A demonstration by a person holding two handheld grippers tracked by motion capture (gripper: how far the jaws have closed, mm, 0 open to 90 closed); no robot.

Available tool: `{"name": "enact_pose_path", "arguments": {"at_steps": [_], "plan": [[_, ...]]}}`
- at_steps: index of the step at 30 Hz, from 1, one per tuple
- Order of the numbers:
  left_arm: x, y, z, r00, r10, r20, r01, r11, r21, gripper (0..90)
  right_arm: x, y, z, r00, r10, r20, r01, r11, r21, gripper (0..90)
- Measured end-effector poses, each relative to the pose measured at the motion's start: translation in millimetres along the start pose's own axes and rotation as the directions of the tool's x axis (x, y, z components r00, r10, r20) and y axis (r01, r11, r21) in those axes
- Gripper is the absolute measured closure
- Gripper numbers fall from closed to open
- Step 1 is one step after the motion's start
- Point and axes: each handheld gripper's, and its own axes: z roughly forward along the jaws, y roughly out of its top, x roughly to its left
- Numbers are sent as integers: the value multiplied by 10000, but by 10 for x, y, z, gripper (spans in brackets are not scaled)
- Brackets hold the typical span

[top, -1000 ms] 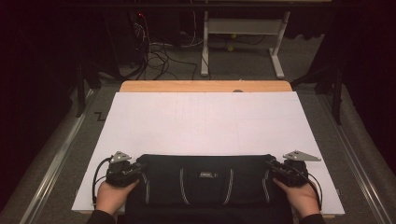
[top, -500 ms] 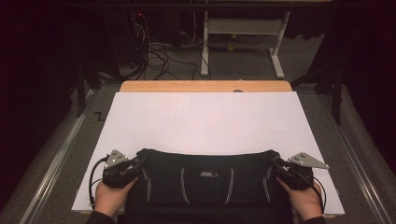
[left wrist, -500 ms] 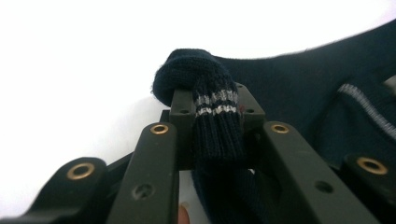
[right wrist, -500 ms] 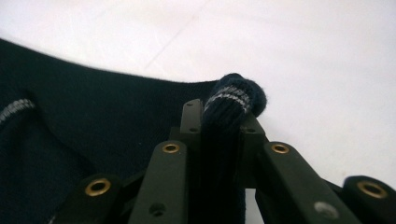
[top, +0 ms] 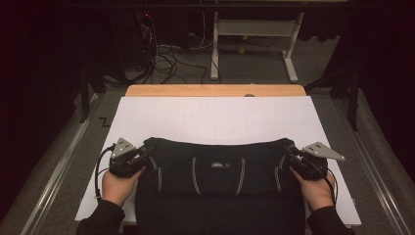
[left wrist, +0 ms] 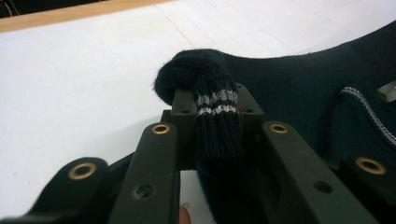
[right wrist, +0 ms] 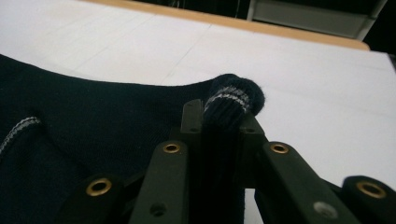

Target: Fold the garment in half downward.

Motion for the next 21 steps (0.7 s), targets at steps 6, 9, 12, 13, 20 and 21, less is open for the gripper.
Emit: {"name": "enact_pose_path", "arguments": {"at_steps": [6, 9, 12, 13, 20, 21], "plan": [[122, 195, 195, 9991, -240, -361, 238, 9997, -63, 721, -98, 161, 226, 9994, 257, 220, -252, 9994, -216, 790], [140, 308, 250, 9985, -134, -529, 130, 9999, -77, 721, -123, 256, 317, 9992, 154, 360, -146, 9996, -226, 789], [151, 408, 281, 9971, 60, -755, -66, 10000, -72, 721, -142, 352, 369, 9987, 106, 493, -93, 9996, -263, 789], [163, 438, 288, 9967, 65, -815, -71, 9999, -77, 721, -149, 380, 380, 9984, 93, 550, -77, 9995, -291, 790], [230, 601, 292, 9953, -200, -951, 158, 9989, -447, 720, -195, 552, 401, 9976, 54, 683, -21, 9988, -484, 790], [234, 620, 288, 9947, -197, -1010, 149, 9987, -482, 719, -195, 578, 401, 9976, -2, 692, 38, 9987, -510, 790]]}}
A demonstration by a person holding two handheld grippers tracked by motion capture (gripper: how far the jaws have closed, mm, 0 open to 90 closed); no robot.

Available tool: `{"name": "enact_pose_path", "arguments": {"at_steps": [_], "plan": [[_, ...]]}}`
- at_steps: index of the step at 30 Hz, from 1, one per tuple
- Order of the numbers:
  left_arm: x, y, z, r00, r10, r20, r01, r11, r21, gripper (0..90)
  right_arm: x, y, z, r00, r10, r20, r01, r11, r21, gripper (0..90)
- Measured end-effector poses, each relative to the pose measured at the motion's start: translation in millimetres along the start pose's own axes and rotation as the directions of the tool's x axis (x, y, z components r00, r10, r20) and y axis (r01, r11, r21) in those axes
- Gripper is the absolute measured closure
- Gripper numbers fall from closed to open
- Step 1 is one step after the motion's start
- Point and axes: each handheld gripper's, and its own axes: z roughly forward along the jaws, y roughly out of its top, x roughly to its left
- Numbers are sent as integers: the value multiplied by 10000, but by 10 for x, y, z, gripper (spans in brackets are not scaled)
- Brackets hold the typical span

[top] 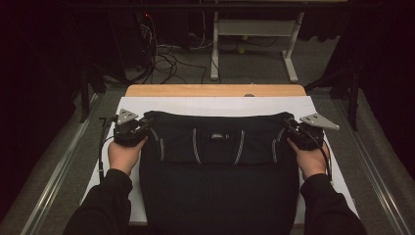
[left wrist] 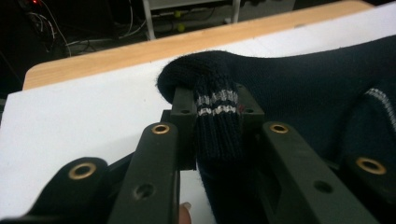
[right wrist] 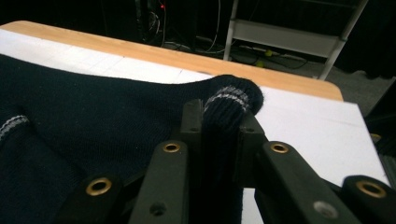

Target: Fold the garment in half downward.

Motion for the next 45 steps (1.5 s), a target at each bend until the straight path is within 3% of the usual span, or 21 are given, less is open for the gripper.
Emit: {"name": "enact_pose_path", "arguments": {"at_steps": [3, 8, 10, 12, 14, 16, 18, 21, 25, 29, 31, 33, 35, 37, 39, 41, 45], "plan": [[29, 34, 5, 9998, -140, -149, 138, 9998, -122, 719, 4, 76, 28, 10000, -66, 55, 67, 9999, -103, 789], [64, 3, 156, 9986, -413, -329, 426, 9983, 403, 703, 24, 127, 174, 9999, 120, 83, -121, 9999, 115, 777], [73, -27, 243, 9976, -616, -304, 635, 9959, 645, 645, 32, 89, 271, 9995, 305, 17, -305, 9984, 484, 743], [75, -52, 302, 9964, -712, -453, 754, 9922, 988, 497, 31, 33, 357, 9982, 580, -174, -561, 9938, 957, 640], [84, -97, 305, 9950, -886, -459, 929, 9903, 1033, 406, 44, -30, 400, 9982, 592, -84, -575, 9894, 1335, 536], [97, -155, 286, 9937, -1088, -282, 1111, 9887, 1006, 369, 35, -92, 389, 9974, 714, 2, -708, 9880, 1372, 450], [106, -235, 265, 9921, -1253, -49, 1252, 9874, 968, 350, 2, -154, 355, 9933, 1143, -193, -1106, 9842, 1381, 410], [100, -360, 252, 9863, -1587, 452, 1524, 9811, 1192, 317, -17, -243, 277, 9932, 1139, -249, -1094, 9842, 1393, 367], [2, -498, 188, 9816, -1591, 1053, 1448, 9806, 1319, 296, 13, -361, 110, 9938, 921, -624, -832, 9876, 1333, 380], [-206, -591, 152, 9792, -1068, 1726, 812, 9855, 1492, 300, 88, -478, -38, 9882, 772, -1323, -602, 9900, 1279, 425], [-301, -624, 183, 9781, -877, 1889, 541, 9828, 1763, 300, 134, -523, -60, 9844, 673, -1627, -451, 9897, 1361, 429], [-338, -642, 225, 9759, -1015, 1931, 596, 9756, 2113, 317, 203, -556, -52, 9834, 494, -1743, -220, 9875, 1558, 453], [-367, -666, 264, 9801, -942, 1745, 502, 9692, 2412, 334, 289, -598, -22, 9880, 186, -1534, 106, 9823, 1872, 469], [-371, -699, 296, 9803, -963, 1724, 471, 9618, 2697, 373, 328, -641, 15, 9848, 339, -1702, 29, 9774, 2115, 475], [-379, -732, 294, 9840, -678, 1650, 223, 9644, 2635, 427, 348, -668, 53, 9839, 412, -1740, 2, 9728, 2315, 475], [-366, -755, 292, 9844, -760, 1588, 340, 9671, 2521, 487, 359, -689, 96, 9829, 407, -1796, 73, 9658, 2592, 481], [-374, -776, 286, 9864, -652, 1508, 270, 9698, 2424, 580, 389, -692, 114, 9829, 155, -1833, 346, 9631, 2668, 596]]}}
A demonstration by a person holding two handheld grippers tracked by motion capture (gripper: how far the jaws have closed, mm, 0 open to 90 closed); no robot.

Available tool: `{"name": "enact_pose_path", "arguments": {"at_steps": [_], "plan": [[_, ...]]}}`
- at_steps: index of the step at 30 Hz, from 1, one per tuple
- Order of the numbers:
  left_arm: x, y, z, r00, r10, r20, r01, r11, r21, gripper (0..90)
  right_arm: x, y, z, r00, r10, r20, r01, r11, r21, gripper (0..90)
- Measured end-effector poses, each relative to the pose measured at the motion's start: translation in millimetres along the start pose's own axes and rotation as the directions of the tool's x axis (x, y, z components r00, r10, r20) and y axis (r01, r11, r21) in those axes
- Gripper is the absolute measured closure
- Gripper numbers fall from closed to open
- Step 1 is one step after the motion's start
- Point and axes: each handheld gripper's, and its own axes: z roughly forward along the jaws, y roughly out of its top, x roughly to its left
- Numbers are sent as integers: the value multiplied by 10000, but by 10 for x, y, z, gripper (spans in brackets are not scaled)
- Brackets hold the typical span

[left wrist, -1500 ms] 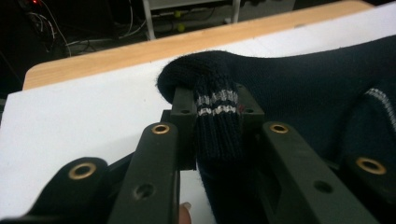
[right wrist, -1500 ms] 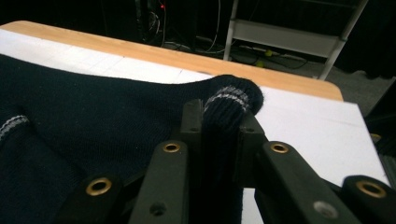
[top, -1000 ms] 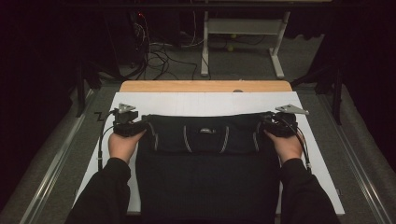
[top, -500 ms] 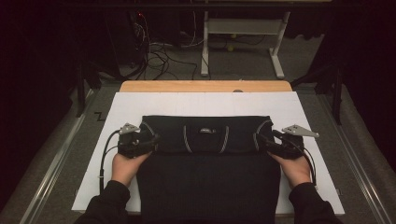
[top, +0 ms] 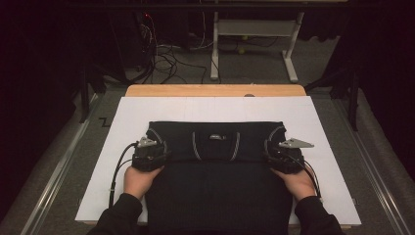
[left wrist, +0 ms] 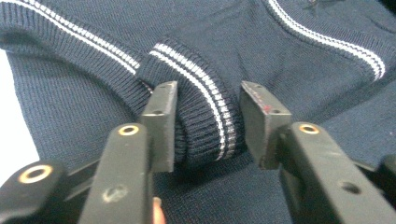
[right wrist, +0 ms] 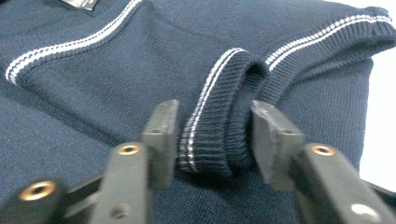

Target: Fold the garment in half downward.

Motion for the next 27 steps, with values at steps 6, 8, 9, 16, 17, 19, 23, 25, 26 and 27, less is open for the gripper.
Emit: {"name": "enact_pose_path", "arguments": {"at_steps": [6, 8, 9, 16, 17, 19, 23, 25, 26, 27], "plan": [[-21, -39, -23, 9997, 54, -224, -61, 9995, -320, 668, 33, -13, -26, 9996, -215, 164, 218, 9995, -222, 732], [-30, -52, -38, 9997, 81, -228, -91, 9991, -420, 680, 43, -20, -41, 9993, -310, 196, 316, 9990, -317, 754], [-34, -58, -50, 9997, 82, -218, -93, 9986, -514, 683, 42, -25, -50, 9992, -354, 196, 362, 9986, -374, 760], [-76, -83, -219, 9998, 201, 38, -195, 9920, -1251, 694, 57, -12, -187, 9993, -326, 200, 346, 9937, -1063, 785], [-100, -80, -264, 9994, 329, 83, -315, 9903, -1351, 695, 69, -6, -230, 9992, -357, 193, 378, 9920, -1206, 789], [-149, -75, -348, 9982, 578, 166, -547, 9876, -1475, 695, 84, -4, -317, 9988, -453, 173, 474, 9881, -1461, 795], [-222, -128, -484, 9953, 881, 394, -812, 9852, -1509, 694, 101, -77, -475, 9992, -406, -3, 400, 9858, -1628, 799], [-240, -178, -534, 9941, 914, 579, -823, 9862, -1435, 694, 126, -143, -544, 9986, -522, -100, 499, 9857, -1608, 802], [-254, -207, -554, 9937, 933, 620, -840, 9867, -1393, 694, 142, -177, -576, 9983, -558, -154, 526, 9859, -1589, 803], [-267, -236, -570, 9929, 997, 642, -906, 9871, -1317, 694, 154, -207, -607, 9979, -622, -193, 584, 9860, -1559, 804]]}}
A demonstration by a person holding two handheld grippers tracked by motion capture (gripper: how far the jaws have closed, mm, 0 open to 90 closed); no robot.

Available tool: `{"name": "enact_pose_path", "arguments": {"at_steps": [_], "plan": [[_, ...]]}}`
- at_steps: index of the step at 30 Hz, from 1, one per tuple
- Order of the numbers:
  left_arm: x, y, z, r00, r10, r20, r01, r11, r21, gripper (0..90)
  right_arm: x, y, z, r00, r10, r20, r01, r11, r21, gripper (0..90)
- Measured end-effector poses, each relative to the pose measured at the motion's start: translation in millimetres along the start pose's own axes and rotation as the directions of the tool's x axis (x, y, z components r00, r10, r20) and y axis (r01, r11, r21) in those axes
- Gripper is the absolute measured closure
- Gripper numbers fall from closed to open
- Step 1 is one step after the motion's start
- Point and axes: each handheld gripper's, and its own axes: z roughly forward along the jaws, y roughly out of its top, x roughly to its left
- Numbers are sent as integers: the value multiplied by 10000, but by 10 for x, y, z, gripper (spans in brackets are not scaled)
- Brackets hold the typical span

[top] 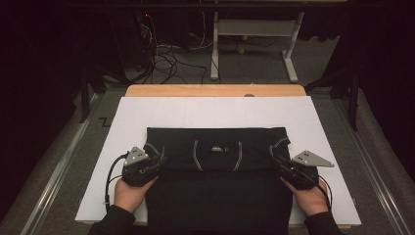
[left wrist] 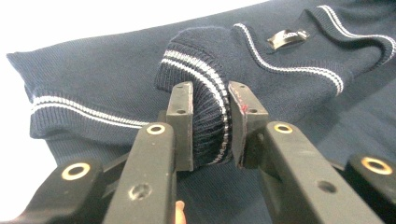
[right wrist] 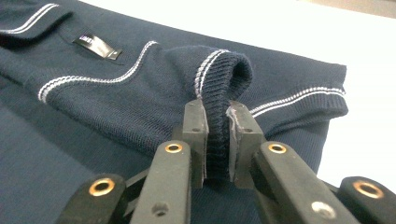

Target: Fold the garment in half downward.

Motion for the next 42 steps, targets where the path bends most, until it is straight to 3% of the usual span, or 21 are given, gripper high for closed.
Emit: {"name": "enact_pose_path", "arguments": {"at_steps": [12, 15, 17, 22, 25, 30, 32, 36, 40, 42], "plan": [[-93, -242, -61, 9998, -17, 213, -1, 9964, 847, 690, 131, -233, -141, 9999, -16, -150, 25, 9982, 605, 798], [-88, -275, -12, 9995, -78, 317, 39, 9923, 1236, 622, 131, -260, -124, 9997, 53, -217, -36, 9967, 809, 718], [-81, -261, -18, 9995, -150, 293, 116, 9933, 1151, 533, 123, -263, -128, 9996, 173, -219, -157, 9974, 710, 628], [-45, -203, -92, 9992, -198, 348, 193, 9997, 130, 359, 98, -226, -156, 9984, 498, -270, -492, 9986, 213, 471], [-32, -113, -108, 9982, -312, 520, 330, 9989, -346, 290, 114, -173, -159, 9980, 532, -339, -537, 9985, -130, 395], [-65, 150, -2, 9954, -440, 848, 466, 9985, -287, 141, 148, 27, -81, 9966, 382, -731, -423, 9975, -565, 262], [-97, 238, 59, 9952, -315, 924, 342, 9990, -277, 105, 169, 112, -13, 9950, 419, -910, -473, 9973, -570, 208], [-135, 409, 236, 9944, -316, 1005, 297, 9994, 202, 0, 220, 262, 146, 9943, 359, -1001, -415, 9976, -546, 135], [-158, 525, 379, 9962, -176, 857, 119, 9978, 658, 0, 279, 363, 293, 9940, 387, -1023, -412, 9989, -229, 4], [-173, 590, 430, 9962, -141, 858, 70, 9966, 822, 0, 302, 404, 355, 9926, 343, -1164, -342, 9994, 30, 1]]}}
